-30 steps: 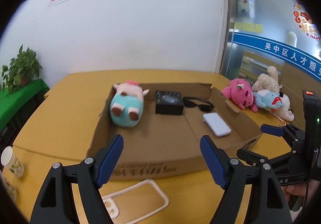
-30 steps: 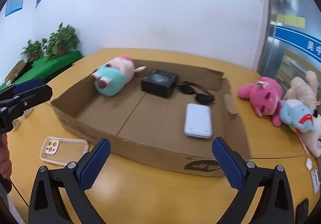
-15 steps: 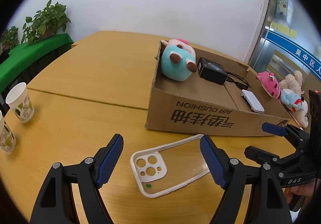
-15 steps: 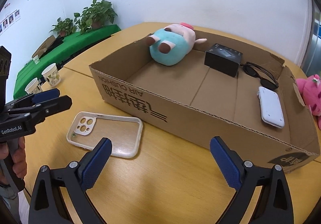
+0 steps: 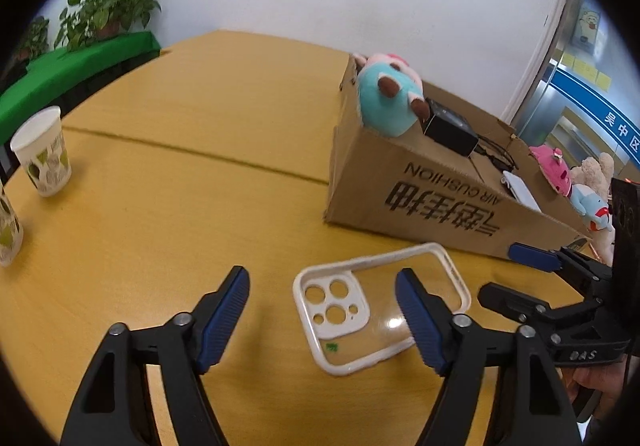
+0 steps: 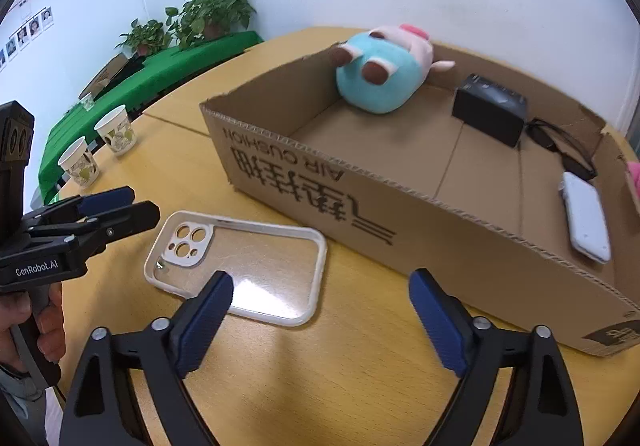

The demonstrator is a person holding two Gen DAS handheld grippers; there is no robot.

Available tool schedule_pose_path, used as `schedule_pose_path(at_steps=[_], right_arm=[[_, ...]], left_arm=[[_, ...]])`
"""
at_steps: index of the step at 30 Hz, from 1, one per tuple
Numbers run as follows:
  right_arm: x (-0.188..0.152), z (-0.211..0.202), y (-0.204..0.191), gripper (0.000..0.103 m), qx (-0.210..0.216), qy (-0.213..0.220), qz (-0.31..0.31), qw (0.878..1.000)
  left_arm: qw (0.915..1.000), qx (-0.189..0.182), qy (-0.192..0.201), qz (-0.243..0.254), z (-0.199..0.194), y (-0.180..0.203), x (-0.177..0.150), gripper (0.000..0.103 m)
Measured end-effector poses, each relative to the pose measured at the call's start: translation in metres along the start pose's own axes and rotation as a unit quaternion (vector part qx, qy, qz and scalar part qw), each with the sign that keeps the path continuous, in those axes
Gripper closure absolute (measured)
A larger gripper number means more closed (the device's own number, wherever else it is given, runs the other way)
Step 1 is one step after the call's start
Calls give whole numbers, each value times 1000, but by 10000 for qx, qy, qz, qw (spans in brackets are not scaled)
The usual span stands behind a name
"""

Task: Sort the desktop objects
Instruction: 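Grasp the clear phone case rim with the left tool, then carry the phone case into the cardboard box and open the left tool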

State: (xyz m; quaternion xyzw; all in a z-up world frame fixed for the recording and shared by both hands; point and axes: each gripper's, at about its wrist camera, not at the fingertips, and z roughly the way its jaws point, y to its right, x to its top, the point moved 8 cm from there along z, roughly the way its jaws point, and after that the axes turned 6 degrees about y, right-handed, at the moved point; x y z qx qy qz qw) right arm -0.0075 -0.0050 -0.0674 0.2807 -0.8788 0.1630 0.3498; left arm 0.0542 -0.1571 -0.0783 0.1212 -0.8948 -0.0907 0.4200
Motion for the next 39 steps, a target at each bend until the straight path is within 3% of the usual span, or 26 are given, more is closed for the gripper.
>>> schedule_pose_path(at_steps=[2, 7, 10, 17, 19, 24, 30, 34, 39], right_arm=[[-3, 6, -3, 26, 71, -70, -5, 9999], [-9, 24, -13, 57, 306, -286, -67, 9991], [-15, 33, -16, 71, 339, -447, -111, 9984], [-26, 23, -10, 76, 439, -418, -32, 9982], [-34, 14, -9, 76, 466, -423, -48, 9980], [-51, -5, 6, 74, 360, -414, 76, 9985], [-58, -17, 28, 88, -68, -318, 231, 9992], [-54, -39, 42, 90, -109, -40, 438, 9990], [-15, -99, 61, 90, -308, 754, 540, 9952]], left_arm=[[9999, -56, -136, 3, 3, 0, -8, 45], [9988, -101, -462, -83, 14, 0, -24, 70], [9986, -53, -515, -116, 18, -3, -28, 79], [9984, -8, -560, -16, 21, 2, -29, 85], [9983, -35, -584, 38, 23, 6, -29, 90], [9969, -350, -694, 101, 26, 26, -36, 95], [9959, -405, -746, 301, 28, 50, -39, 95], [9964, -587, -430, 440, 11, 71, -20, 95], [9932, -848, 208, 767, -19, 112, 35, 95]])
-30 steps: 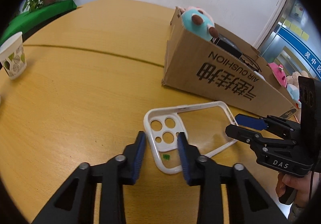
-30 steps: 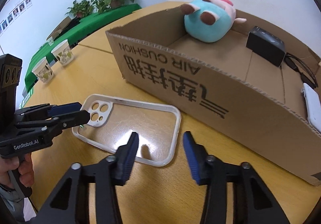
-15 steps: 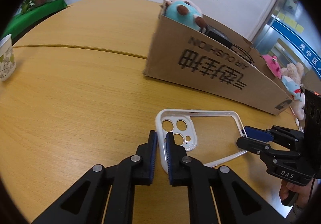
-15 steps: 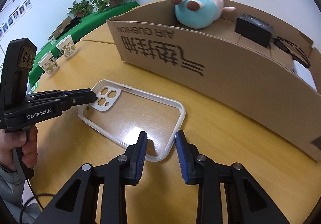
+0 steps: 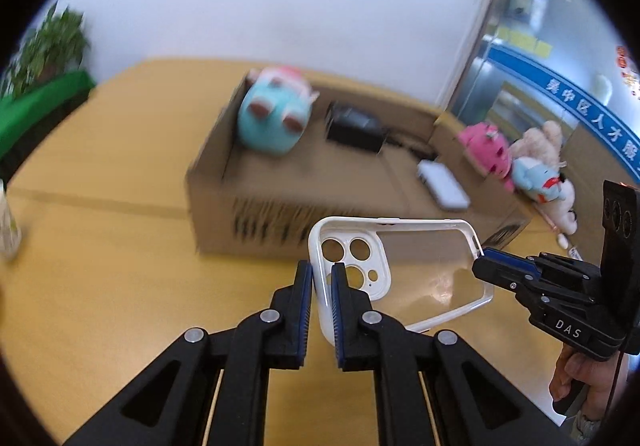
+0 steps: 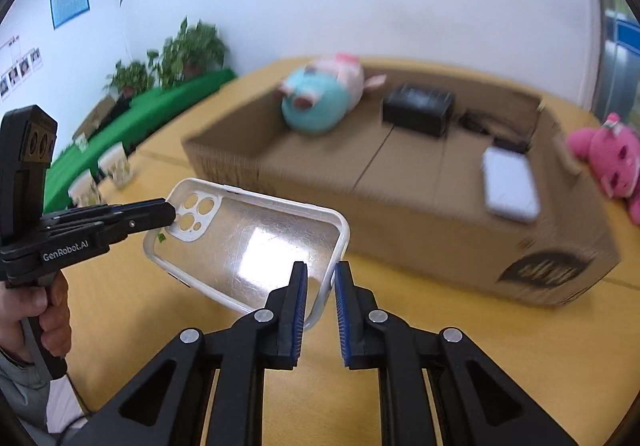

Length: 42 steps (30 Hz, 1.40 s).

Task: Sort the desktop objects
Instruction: 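Carry the phone case into the cardboard box and open the left tool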

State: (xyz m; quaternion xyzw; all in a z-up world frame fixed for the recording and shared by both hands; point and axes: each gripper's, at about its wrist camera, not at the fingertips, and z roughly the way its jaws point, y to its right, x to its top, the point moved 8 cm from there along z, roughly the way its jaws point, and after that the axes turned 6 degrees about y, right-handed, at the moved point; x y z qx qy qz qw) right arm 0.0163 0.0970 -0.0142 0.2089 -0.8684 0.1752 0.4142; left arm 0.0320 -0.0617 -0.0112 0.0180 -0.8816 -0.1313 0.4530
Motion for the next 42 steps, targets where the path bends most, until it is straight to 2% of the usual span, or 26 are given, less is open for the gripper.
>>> schedule_pose_path(at_steps=[7, 12, 16, 21, 23, 28, 33, 36, 42], right_arm=[[91, -74, 31, 90, -499, 1076, -142, 9928], [146, -108, 46, 90, -754, 1588, -290, 9840], [176, -112, 46, 90, -765, 1792, -387, 9801], [205, -84, 37, 90, -527, 1794, -477, 9812], [214, -60, 40, 90, -357, 1663, -462, 9844], [219, 7, 43, 90, -23, 1097, -287, 9936], [179, 88, 51, 90, 300, 184, 175, 9992], [142, 127, 55, 90, 459, -410, 532, 9967], [79, 171, 59, 89, 547, -1340, 874, 9856]], left_arm=[[9927, -451, 986, 536, -25, 59, 108, 95], [9841, -651, 1499, 698, -41, 81, 162, 95], [9801, -593, 1745, 742, -43, 86, 191, 95], [9792, -289, 1874, 720, -38, 64, 216, 95], [9811, -193, 1794, 704, -30, 54, 219, 95], [9902, 141, 1242, 618, 14, 20, 219, 95], [9980, 370, 211, 458, 76, -17, 181, 95], [9958, 589, -580, 395, 116, -39, 139, 95], [9840, 894, -1392, 657, 144, -45, 88, 95]])
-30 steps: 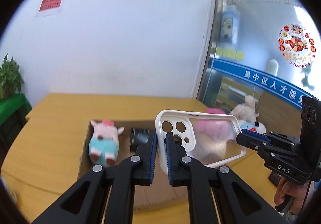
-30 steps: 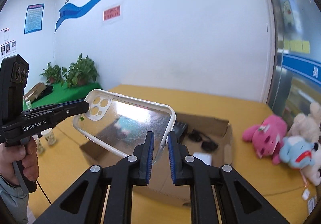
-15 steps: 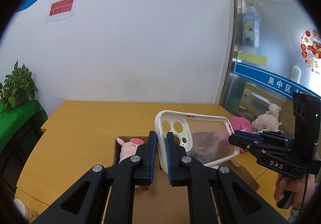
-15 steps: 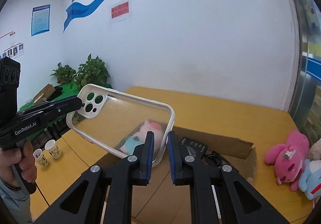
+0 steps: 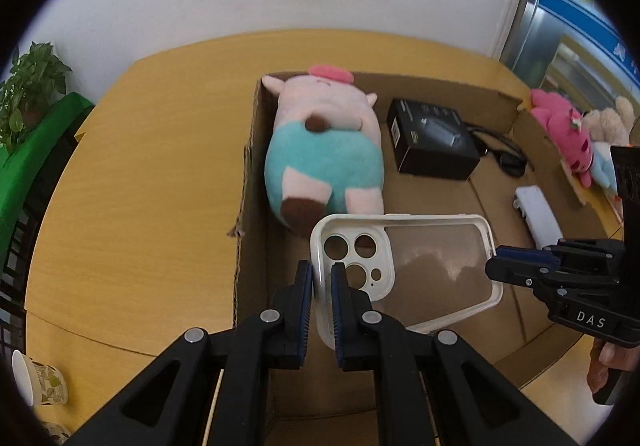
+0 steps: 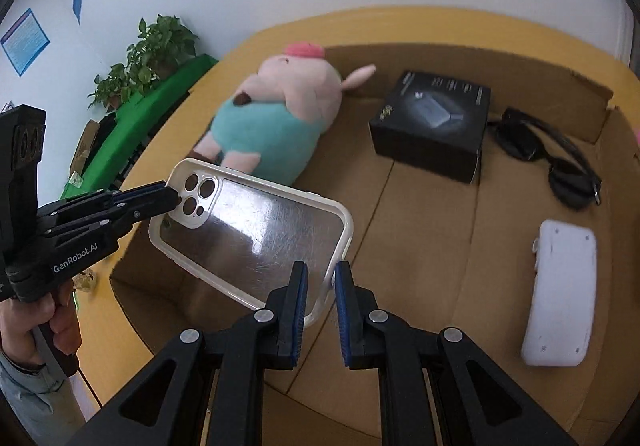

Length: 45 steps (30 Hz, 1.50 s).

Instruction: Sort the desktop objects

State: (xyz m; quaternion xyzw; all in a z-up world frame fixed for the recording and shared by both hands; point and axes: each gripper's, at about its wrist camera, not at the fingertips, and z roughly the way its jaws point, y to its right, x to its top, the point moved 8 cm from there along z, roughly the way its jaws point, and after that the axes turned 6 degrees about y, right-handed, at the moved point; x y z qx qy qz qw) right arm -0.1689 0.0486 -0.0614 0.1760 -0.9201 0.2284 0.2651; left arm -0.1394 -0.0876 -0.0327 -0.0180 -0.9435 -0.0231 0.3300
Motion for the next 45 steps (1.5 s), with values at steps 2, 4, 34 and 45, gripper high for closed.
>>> schedule_pose_path(at_steps=[2, 4, 34, 45], right_arm=[[-6, 6, 4, 88, 7, -184, 64, 9998], [-13, 13, 4, 88, -4, -352, 93, 9993], [-61, -135, 48, 0, -2072, 2626, -288, 9420], [-85, -121, 56, 0, -2065, 2971, -297, 9318]], left_arm=[[9998, 87, -154, 84, 5, 1, -9, 95], [9994, 164, -297, 97, 9, -5, -15, 95], [9623, 171, 2707, -215, -63, 84, -30, 21], [9634, 399, 2639, -237, -41, 79, -55, 21]])
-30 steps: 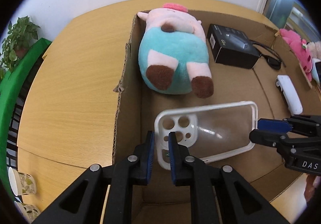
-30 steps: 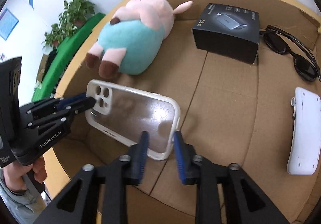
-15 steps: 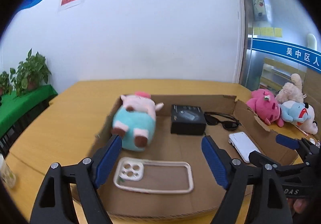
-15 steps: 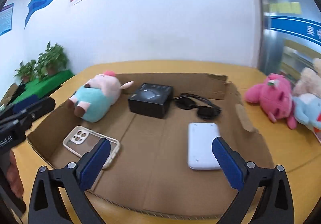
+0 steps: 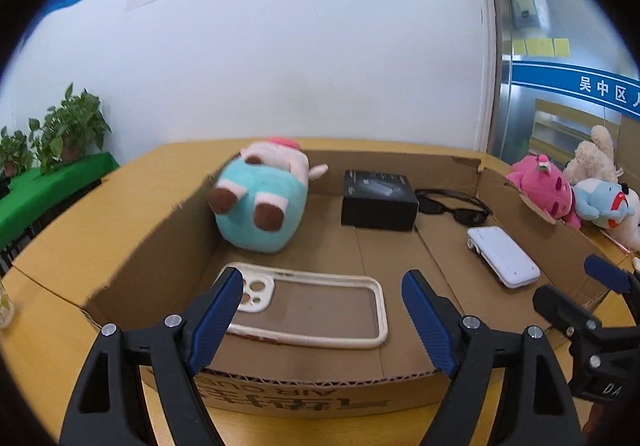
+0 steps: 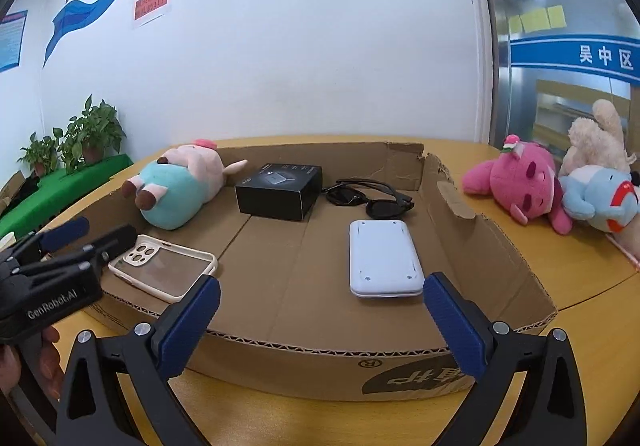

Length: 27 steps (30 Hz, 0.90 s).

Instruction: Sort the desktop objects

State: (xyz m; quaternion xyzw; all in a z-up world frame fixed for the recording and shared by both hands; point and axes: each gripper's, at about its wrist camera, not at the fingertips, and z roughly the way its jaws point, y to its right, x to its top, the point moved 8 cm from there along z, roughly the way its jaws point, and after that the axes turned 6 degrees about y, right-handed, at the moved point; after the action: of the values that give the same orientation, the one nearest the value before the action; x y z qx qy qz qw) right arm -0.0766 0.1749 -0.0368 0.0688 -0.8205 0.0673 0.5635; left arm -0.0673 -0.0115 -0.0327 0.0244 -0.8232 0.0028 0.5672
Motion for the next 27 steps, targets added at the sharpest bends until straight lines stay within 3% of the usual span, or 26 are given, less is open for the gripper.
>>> schedule_pose_path(at_steps=[2, 11, 27], right_arm=[[0, -1, 0, 0, -22, 41, -6, 10000], [-1, 3, 1, 0, -31, -12, -4, 10000], [-1, 6, 2, 0, -24, -21, -8, 10000]], left_arm=[[9996, 137, 54, 229, -1, 3, -3, 20], [9996, 180, -20, 215, -1, 1, -4, 13], [9996, 141, -26, 240, 1, 1, -5, 11]])
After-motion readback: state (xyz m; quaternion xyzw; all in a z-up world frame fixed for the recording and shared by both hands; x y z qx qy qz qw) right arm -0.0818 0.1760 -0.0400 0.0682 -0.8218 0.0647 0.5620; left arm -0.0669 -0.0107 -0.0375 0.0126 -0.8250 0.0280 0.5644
